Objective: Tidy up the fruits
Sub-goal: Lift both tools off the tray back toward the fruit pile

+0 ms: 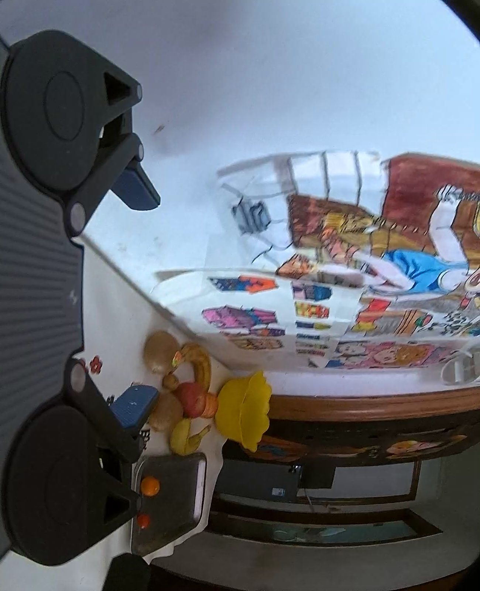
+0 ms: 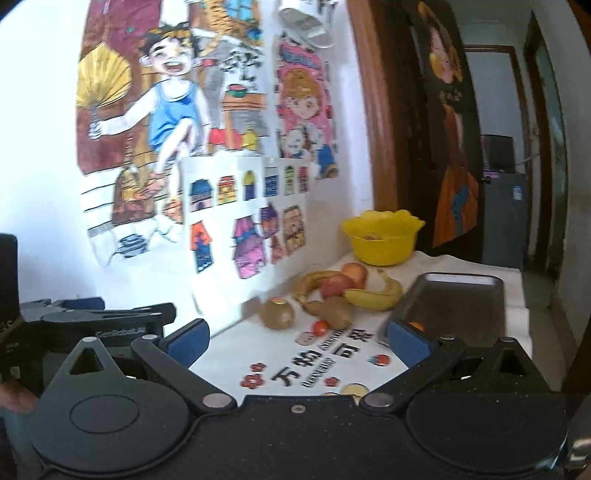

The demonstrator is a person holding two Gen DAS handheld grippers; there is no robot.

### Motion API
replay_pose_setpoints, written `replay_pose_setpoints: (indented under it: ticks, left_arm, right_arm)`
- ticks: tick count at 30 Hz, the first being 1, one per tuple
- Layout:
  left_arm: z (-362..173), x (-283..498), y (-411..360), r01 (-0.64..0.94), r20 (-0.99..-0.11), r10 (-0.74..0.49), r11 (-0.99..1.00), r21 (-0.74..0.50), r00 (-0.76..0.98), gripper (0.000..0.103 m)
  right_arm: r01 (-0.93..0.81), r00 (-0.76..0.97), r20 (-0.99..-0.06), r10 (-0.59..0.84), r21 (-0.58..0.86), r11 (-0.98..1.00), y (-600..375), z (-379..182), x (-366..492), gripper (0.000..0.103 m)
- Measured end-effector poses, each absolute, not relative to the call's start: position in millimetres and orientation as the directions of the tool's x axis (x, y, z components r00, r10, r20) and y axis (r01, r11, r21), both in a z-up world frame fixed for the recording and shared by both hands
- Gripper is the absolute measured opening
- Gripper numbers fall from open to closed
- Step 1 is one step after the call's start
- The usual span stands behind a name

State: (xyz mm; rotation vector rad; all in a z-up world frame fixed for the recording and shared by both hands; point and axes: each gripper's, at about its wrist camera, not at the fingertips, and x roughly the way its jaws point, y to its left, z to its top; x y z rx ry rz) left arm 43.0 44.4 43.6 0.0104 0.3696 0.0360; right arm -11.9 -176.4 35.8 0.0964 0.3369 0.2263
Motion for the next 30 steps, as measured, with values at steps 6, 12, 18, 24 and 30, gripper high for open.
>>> replay_pose_setpoints:
  ticks: [6,12,18,24,30]
  left_arm:
    - [54,51,54,-0.057,-0.338,0.062,0.998,0.025,0.939,0.102]
    - [51,71,52,-0.055,-0.347,0.065,0.998,0.040,0.936,0.102]
    - [48,104,44,-0.037,-0.359,0.053,0.998,0.053,0.932,0.103]
    - [33,144,29,0.021,-0.377,-0.004,0.999,0.042,0.926,0.103]
    - [8,184,17,0.063,-0.430,-0.036,0.997,0.047,0.902,0.103]
  right_arm:
    - [-0.243,0.917,-0.291,0.272,0.133,0.961,-156,52,-1,0.102]
    - [-0.261,0.910,-0.291,0.294,0.145,0.954,-148,57,18,0.102]
    - [-0.318,0.902,-0.285,0.324,0.069,0.946,-160,70,52,0.102]
    - [-0.366,0.911,-0.240,0.335,-0.094,0.926,-189,77,107,0.102]
    - [-0.366,0.872,-0.359,0.333,-0.026,0.930,-213,29,169,0.102]
